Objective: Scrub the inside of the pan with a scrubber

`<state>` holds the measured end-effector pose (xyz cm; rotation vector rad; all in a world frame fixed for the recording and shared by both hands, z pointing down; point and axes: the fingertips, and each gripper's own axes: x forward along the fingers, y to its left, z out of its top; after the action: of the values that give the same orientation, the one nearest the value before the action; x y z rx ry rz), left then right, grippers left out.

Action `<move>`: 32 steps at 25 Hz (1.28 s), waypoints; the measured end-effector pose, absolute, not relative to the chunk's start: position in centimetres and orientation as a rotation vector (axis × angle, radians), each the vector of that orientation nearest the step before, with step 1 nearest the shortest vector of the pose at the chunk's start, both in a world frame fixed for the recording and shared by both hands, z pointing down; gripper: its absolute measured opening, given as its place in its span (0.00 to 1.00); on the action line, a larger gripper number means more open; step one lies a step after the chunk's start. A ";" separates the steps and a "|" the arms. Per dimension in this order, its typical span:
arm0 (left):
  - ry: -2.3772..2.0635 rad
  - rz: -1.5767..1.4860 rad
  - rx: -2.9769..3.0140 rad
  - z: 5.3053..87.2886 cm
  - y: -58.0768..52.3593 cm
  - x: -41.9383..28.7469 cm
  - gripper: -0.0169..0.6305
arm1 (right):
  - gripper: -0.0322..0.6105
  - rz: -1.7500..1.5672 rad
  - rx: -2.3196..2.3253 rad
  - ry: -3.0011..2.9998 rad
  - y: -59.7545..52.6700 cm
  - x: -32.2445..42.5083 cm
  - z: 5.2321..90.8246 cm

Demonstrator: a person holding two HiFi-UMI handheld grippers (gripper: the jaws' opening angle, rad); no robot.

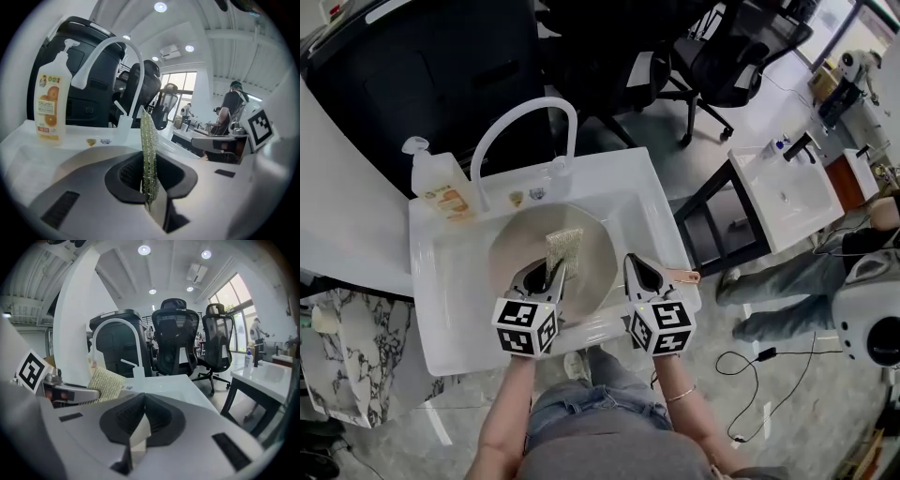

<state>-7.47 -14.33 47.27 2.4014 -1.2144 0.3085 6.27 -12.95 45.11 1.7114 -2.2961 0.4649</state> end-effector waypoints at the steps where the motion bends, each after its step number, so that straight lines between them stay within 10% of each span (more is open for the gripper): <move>1: -1.208 0.317 2.398 47.6 -14.6 -7.2 0.13 | 0.07 0.472 1.709 -2.292 -13.3 6.5 45.3; 32: -0.566 0.684 2.283 59.2 -16.7 -0.2 0.12 | 0.07 0.621 1.691 -2.239 -20.1 10.5 49.3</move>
<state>-0.23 -16.70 59.23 2.2828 -0.5659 0.6837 10.51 -20.10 49.25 1.6911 -2.2394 0.6215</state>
